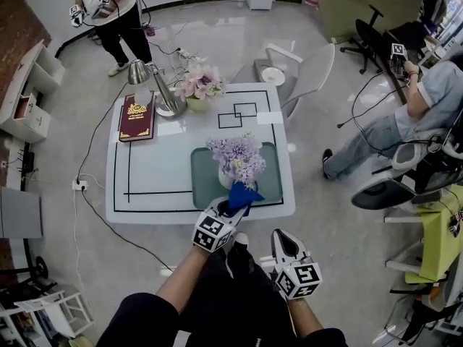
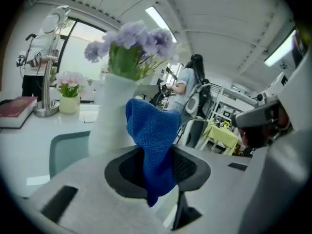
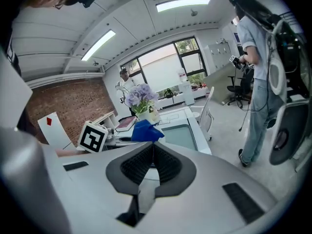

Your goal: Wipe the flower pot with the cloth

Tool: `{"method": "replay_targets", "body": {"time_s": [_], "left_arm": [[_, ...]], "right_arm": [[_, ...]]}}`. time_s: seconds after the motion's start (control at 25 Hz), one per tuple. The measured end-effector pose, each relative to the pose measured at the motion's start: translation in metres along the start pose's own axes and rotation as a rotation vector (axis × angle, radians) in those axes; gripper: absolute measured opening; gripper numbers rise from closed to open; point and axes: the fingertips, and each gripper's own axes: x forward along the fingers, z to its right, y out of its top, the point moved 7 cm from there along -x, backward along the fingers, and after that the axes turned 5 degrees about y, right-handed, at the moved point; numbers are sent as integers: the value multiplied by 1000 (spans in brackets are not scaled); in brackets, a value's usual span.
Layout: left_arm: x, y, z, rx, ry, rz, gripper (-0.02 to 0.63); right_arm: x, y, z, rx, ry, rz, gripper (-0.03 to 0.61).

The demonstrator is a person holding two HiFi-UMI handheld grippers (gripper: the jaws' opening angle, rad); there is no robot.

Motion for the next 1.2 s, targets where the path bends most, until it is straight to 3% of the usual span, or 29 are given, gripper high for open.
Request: {"method": "replay_targets", "body": {"time_s": [0.12,0.24,0.44,0.8,1.2], "left_arm": [[12,27,12,8,-28,57,123],[30,36,5,-35,4,66,123],[48,25,-13,-119,59,20,123],[62,-7,-12,-157,89,-86,123],[-11,29,22,-29,68,96,123]], "right_arm": [[-1,0,2,0,2,2,11],[-5,0,5,3,-6,4,11],[-14,-2,14,19,-31,11,11],[-18,-1,27,26,-39,11,11],[-6,10,7,-43,57,46,11]]}}
